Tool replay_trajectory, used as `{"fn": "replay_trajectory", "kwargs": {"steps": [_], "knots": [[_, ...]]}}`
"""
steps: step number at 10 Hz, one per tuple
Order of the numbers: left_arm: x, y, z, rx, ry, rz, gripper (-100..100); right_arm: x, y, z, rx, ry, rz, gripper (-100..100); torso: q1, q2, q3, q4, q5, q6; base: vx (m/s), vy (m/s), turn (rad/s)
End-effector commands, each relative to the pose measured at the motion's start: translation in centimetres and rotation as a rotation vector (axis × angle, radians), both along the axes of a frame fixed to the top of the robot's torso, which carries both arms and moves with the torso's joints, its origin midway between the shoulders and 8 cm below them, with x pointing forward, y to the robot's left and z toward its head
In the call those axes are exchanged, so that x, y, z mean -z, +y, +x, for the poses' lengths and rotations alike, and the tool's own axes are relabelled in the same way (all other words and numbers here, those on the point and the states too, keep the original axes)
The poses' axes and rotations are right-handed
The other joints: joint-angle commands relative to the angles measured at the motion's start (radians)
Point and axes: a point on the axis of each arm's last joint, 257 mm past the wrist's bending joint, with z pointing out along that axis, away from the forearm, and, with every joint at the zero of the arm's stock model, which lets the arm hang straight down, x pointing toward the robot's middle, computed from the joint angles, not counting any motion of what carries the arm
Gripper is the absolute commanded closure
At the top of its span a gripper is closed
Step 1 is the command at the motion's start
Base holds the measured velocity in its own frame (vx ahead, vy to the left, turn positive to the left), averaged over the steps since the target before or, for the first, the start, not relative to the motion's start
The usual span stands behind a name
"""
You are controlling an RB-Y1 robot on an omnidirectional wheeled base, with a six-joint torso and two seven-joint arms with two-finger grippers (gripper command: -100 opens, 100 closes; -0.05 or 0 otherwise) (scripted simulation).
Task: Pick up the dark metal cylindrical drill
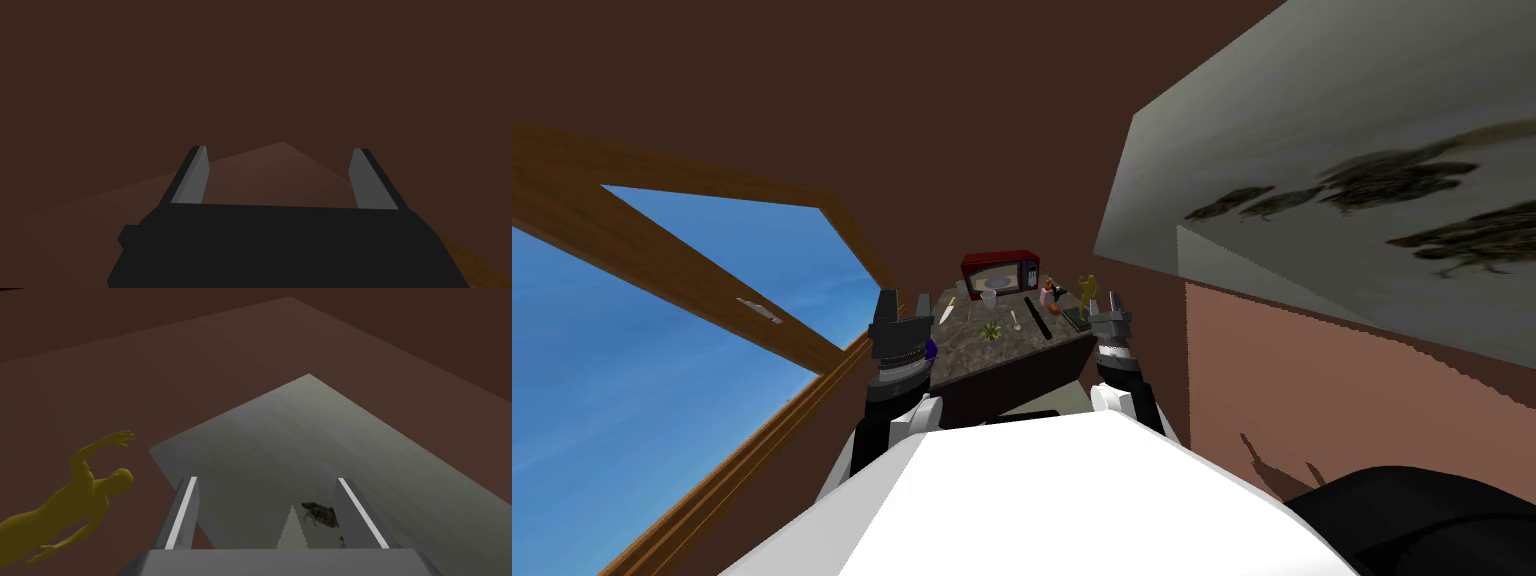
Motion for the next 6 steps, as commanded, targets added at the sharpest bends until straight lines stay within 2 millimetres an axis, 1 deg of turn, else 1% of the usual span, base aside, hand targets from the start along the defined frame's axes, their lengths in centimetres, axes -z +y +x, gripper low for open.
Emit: {"fn": "replay_trajectory", "kwargs": {"steps": [1,2,4,5,6], "knots": [[0.0,0.0,0.0,0.0,0.0,0.0,0,0.9,0.7,0.2,-0.027,0.026,-0.021,-100,0.0,0.0,0.0,0.0,0.0,0.0,-0.053,0.004,0.044],[0.0,0.0,0.0,0.0,0.0,0.0,0,1.9,1.3,0.3,-0.051,0.053,-0.037,-100,0.0,0.003,0.001,0.0,0.0,0.0,-0.105,0.01,0.059],[0.0,0.0,0.0,0.0,0.0,0.0,0,4.9,2.6,0.5,-0.104,0.13,-0.057,-100,0.0,0.008,0.005,0.002,0.0,0.0,-0.133,-0.007,0.1],[0.0,0.0,0.0,0.0,0.0,0.0,0,5.0,2.7,0.5,-0.111,0.134,-0.07,-100,-0.001,0.009,0.005,0.002,0.0,0.0,-0.101,-0.011,0.03],[0.0,0.0,0.0,0.0,0.0,0.0,0,7.0,3.4,0.5,-0.142,0.185,-0.082,-100,-0.001,0.008,0.005,0.002,0.0,0.0,-0.094,0.018,0.105]]}}
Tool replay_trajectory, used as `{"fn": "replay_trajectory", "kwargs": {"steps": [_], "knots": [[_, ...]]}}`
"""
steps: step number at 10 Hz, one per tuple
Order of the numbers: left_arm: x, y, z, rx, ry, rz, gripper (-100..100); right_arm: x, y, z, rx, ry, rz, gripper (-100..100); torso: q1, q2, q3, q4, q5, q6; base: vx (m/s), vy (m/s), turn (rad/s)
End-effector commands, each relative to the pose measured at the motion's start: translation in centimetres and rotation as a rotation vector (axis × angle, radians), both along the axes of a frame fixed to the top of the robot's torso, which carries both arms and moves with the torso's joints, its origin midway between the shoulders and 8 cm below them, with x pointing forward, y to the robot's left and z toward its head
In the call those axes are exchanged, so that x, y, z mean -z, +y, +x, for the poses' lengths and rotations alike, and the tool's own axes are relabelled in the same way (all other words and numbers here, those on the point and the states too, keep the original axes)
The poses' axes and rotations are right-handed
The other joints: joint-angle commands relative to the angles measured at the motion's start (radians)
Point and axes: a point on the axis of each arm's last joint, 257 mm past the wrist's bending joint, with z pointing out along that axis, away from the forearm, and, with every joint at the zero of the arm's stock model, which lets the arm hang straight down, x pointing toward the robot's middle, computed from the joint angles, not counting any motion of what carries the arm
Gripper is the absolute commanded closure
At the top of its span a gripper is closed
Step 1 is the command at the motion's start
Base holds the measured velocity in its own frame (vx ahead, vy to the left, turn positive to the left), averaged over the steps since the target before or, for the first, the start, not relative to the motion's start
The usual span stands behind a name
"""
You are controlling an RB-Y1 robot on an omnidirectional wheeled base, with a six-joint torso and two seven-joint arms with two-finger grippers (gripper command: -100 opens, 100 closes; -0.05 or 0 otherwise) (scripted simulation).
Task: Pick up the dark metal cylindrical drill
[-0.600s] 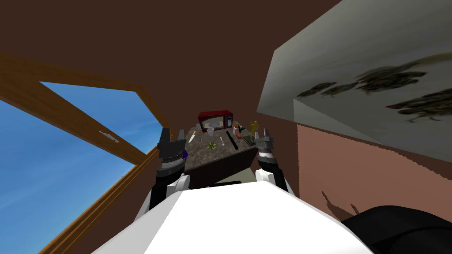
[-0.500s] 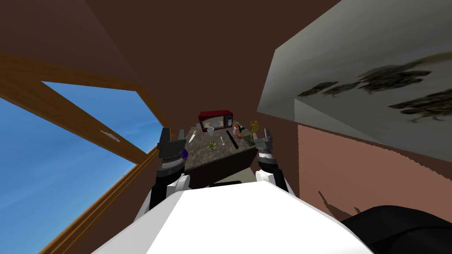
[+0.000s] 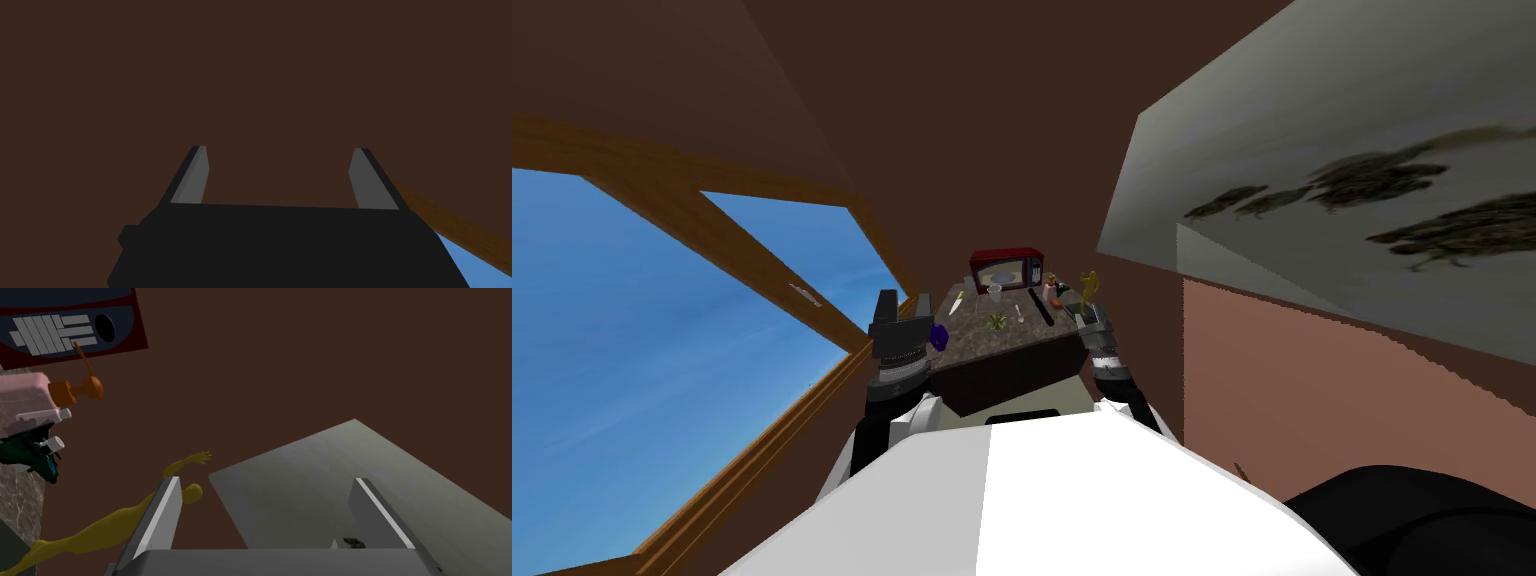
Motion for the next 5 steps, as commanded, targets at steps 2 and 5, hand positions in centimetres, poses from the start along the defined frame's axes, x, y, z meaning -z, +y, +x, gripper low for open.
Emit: {"fn": "replay_trajectory", "kwargs": {"steps": [2,5], "knots": [[0.0,0.0,0.0,0.0,0.0,0.0,0,3.5,0.9,-0.4,-0.05,0.089,-0.023,-100,0.0,-0.002,-0.001,0.0,0.0,0.0,-0.063,0.009,0.084],[0.0,0.0,0.0,0.0,0.0,0.0,0,9.2,2.1,-1.4,-0.112,0.227,-0.042,-100,-0.001,-0.002,-0.001,-0.001,0.0,0.0,-0.074,0.006,0.169]]}}
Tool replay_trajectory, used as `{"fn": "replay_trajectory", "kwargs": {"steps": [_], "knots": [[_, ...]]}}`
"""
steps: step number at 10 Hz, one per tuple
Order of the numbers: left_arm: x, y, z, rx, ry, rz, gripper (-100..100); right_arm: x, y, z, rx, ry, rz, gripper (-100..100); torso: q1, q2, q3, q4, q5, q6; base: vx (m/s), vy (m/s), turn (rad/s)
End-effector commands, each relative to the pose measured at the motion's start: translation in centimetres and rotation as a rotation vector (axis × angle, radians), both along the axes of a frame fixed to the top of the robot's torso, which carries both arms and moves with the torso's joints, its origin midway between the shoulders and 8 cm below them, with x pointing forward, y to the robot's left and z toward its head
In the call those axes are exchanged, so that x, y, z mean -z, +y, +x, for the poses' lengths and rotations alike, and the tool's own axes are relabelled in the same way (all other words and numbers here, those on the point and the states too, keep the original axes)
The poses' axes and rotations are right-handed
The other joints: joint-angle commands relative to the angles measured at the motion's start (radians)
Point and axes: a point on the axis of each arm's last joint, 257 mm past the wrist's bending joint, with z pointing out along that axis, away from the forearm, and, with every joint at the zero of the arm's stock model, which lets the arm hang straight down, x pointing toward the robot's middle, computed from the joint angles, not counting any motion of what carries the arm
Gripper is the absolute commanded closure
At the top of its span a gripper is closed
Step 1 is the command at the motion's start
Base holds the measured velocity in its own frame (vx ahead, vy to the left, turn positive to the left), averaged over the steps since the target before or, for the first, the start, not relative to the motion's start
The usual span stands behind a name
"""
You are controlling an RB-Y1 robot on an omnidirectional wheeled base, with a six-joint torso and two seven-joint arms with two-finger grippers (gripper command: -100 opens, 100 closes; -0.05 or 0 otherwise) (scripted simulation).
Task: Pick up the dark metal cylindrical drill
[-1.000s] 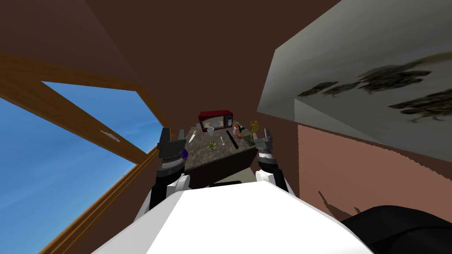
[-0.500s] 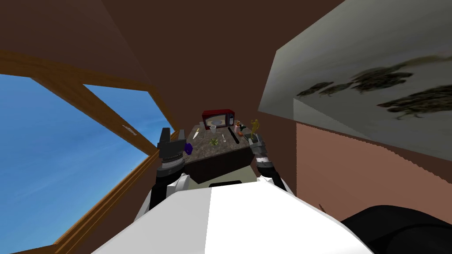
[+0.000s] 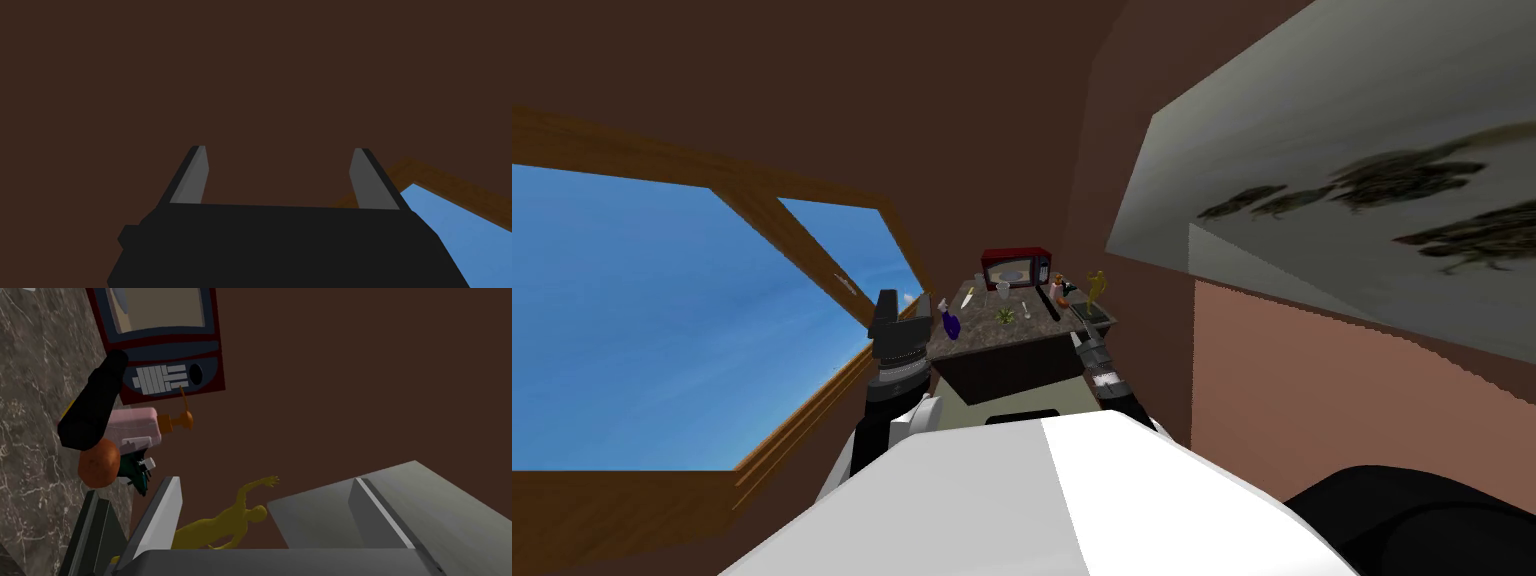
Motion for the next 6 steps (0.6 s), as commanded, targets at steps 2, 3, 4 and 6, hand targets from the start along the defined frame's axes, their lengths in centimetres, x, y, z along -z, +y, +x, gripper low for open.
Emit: {"fn": "replay_trajectory", "kwargs": {"steps": [2,3,4,6], "knots": [[0.0,0.0,0.0,0.0,0.0,0.0,0,4.9,1.4,-1.3,-0.058,0.127,-0.031,-100,0.0,0.0,0.0,0.0,0.0,0.0,-0.073,0.018,0.155],[0.0,0.0,0.0,0.0,0.0,0.0,0,5.0,1.4,-1.3,-0.064,0.129,-0.038,-100,0.001,-0.002,-0.001,0.0,0.0,0.0,-0.046,0.021,0.121],[0.0,0.0,0.0,0.0,0.0,0.0,0,8.3,1.6,-2.6,-0.085,0.21,-0.04,-100,0.001,-0.003,-0.001,0.0,0.0,0.0,-0.051,0.034,0.181],[0.0,0.0,0.0,0.0,0.0,0.0,0,11.8,1.6,-4.4,-0.115,0.3,-0.056,-100,0.001,-0.003,-0.002,0.0,0.0,0.0,-0.049,0.032,0.207]]}}
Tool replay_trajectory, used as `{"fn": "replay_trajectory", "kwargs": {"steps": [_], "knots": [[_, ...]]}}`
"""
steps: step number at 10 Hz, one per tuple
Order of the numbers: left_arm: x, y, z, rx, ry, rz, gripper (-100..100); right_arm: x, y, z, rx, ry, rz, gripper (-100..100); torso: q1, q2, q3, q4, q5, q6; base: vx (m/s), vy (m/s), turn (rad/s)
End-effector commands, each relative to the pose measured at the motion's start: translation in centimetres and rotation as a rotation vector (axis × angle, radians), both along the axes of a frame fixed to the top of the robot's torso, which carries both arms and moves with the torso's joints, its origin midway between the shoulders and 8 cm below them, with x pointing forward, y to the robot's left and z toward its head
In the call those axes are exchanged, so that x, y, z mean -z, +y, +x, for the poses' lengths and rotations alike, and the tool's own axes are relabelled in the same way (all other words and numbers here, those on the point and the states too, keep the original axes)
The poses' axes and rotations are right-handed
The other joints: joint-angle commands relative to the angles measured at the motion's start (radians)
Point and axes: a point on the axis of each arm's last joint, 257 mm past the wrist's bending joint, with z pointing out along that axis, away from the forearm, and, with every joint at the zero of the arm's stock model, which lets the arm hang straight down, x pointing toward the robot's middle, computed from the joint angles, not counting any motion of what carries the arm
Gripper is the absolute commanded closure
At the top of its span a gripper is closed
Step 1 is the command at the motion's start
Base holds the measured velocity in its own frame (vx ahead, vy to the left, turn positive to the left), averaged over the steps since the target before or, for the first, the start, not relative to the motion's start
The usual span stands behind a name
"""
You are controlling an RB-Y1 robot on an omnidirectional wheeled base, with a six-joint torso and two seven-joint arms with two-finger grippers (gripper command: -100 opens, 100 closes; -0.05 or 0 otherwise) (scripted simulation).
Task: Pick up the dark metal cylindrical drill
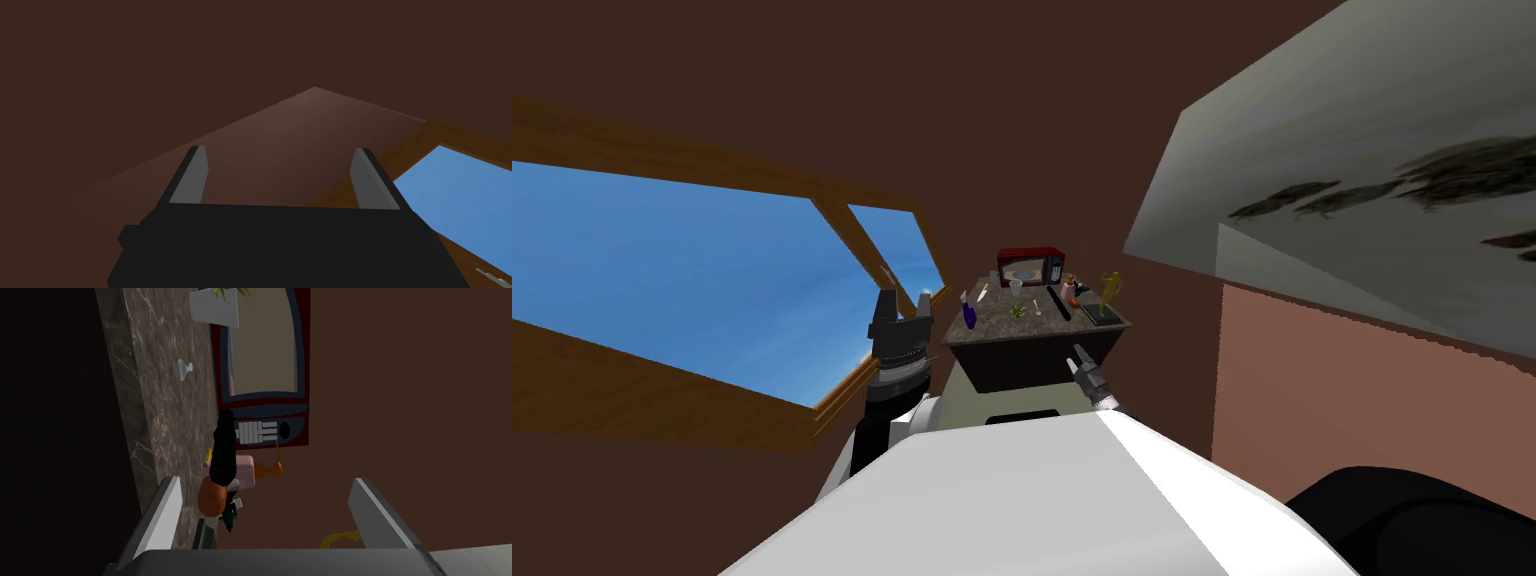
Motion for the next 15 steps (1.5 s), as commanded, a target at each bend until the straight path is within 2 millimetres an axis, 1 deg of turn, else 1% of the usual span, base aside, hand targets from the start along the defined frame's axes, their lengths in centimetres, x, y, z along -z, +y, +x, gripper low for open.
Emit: {"fn": "replay_trajectory", "kwargs": {"steps": [1,2,3,4,5,6,7,8,9,10,11,12,13,14,15], "knots": [[0.0,0.0,0.0,0.0,0.0,0.0,0,1.6,-0.3,-0.9,-0.02,0.048,-0.015,-100,0.0,0.0,0.0,0.0,0.0,0.0,-0.045,0.024,0.164],[0.0,0.0,0.0,0.0,0.0,0.0,0,4.9,-0.4,-3.0,-0.033,0.135,-0.017,-100,-0.001,0.0,0.0,0.0,0.0,0.001,-0.054,0.039,0.265],[0.0,0.0,0.0,0.0,0.0,0.0,0,5.0,-0.5,-3.1,-0.044,0.139,-0.03,-100,0.0,0.0,0.0,0.0,0.0,0.0,-0.039,0.037,0.142],[0.0,0.0,0.0,0.0,0.0,0.0,0,8.3,-0.9,-5.6,-0.058,0.229,-0.035,-100,0.0,-0.001,0.0,0.0,0.0,0.001,-0.034,0.043,0.343],[0.0,0.0,0.0,0.0,0.0,0.0,0,8.4,-1.0,-5.7,-0.065,0.234,-0.045,-100,0.0,-0.001,0.0,0.0,0.0,0.0,-0.029,0.031,0.144],[0.0,0.0,0.0,0.0,0.0,0.0,0,10.8,-1.3,-8.2,-0.086,0.309,-0.05,-100,-0.001,-0.001,-0.001,0.0,0.0,0.001,-0.044,0.055,0.295],[0.0,0.0,0.0,0.0,0.0,0.0,0,11.7,-1.8,-8.7,-0.083,0.329,-0.06,-100,0.0,-0.001,0.0,0.0,0.0,0.0,-0.035,0.037,0.174],[0.0,0.0,0.0,0.0,0.0,0.0,0,14.0,-2.4,-11.6,-0.101,0.412,-0.07,-100,0.0,-0.001,0.0,0.0,0.0,0.001,-0.034,0.044,0.373],[0.0,0.0,0.0,0.0,0.0,0.0,0,14.6,-2.7,-11.9,-0.097,0.426,-0.076,-100,0.0,-0.001,0.0,0.0,0.0,0.0,-0.024,0.028,0.158],[0.0,0.0,0.0,0.0,0.0,0.0,0,16.8,-3.6,-15.1,-0.111,0.508,-0.085,-100,-0.001,-0.001,-0.001,0.0,0.0,0.001,-0.02,0.05,0.253],[0.0,0.0,0.0,0.0,0.0,0.0,0,17.3,-4.0,-15.5,-0.109,0.523,-0.093,-100,0.0,-0.002,-0.001,0.0,0.0,0.0,-0.017,0.038,0.22],[0.0,0.0,0.0,0.0,0.0,0.0,0,19.4,-5.1,-19.0,-0.111,0.609,-0.097,-100,-0.001,-0.002,-0.001,0.0,0.0,0.001,-0.01,0.044,0.447],[0.0,0.0,0.0,0.0,0.0,0.0,0,20.8,-6.4,-22.4,-0.121,0.689,-0.11,-100,-0.001,-0.002,-0.001,0.0,0.0,0.0,0.001,0.049,0.452],[0.0,0.0,0.0,0.0,0.0,0.0,0,21.5,-7.5,-23.4,-0.12,0.717,-0.133,-100,-0.001,-0.003,-0.002,0.0,0.0,0.0,0.007,0.043,0.288],[0.0,0.0,0.0,0.0,0.0,0.0,0,22.2,-8.7,-26.4,-0.129,0.784,-0.139,-100,-0.001,-0.003,-0.002,-0.001,0.0,0.001,0.009,0.05,0.433]]}}
